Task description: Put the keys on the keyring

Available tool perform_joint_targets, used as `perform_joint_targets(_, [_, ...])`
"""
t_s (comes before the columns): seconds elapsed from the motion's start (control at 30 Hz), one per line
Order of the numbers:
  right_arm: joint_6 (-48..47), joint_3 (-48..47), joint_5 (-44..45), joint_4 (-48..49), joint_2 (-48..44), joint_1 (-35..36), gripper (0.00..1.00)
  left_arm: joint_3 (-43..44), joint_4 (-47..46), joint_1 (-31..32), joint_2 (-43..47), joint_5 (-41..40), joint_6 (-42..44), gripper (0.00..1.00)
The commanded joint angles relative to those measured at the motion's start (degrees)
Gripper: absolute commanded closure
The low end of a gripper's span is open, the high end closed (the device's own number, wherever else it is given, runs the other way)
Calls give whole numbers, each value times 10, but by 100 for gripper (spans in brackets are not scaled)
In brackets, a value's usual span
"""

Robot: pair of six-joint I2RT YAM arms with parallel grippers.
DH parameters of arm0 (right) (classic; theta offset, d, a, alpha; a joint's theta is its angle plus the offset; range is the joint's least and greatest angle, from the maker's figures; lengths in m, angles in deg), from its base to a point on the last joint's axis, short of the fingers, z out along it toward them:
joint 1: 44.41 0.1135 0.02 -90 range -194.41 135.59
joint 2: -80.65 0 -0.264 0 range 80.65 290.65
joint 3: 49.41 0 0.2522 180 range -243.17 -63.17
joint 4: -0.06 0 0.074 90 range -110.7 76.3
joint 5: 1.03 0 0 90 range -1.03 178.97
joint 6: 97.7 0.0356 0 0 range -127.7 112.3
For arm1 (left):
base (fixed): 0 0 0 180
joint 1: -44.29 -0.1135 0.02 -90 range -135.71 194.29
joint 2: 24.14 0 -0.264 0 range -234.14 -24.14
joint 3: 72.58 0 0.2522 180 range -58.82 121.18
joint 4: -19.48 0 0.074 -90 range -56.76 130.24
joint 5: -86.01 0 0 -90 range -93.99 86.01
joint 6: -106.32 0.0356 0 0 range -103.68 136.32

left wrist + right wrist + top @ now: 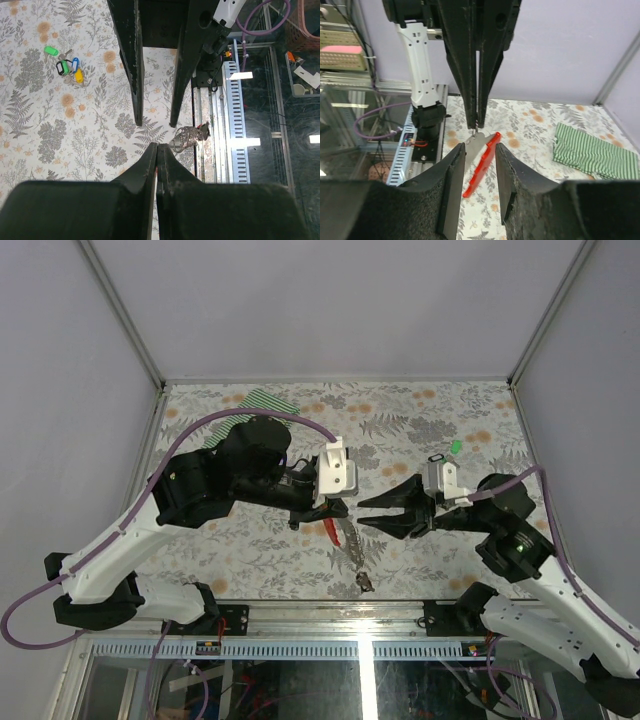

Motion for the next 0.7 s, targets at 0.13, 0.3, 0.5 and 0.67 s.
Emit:
perform_joint_targets(0.13, [-43, -23, 41, -22, 5, 4, 63, 0, -43, 4, 8, 19, -1, 100])
perform_joint_targets(0.3, [-32, -31, 4, -14, 30, 4, 61, 0, -48, 5, 7, 20, -1, 100])
perform_joint_targets(0.5, [0, -30, -30, 26, 48, 4, 61, -2, -51, 4, 11, 17, 0, 100])
perform_joint_targets(0.67, [25, -25, -43, 58, 51, 4, 61, -4, -52, 4, 13, 16, 1, 100])
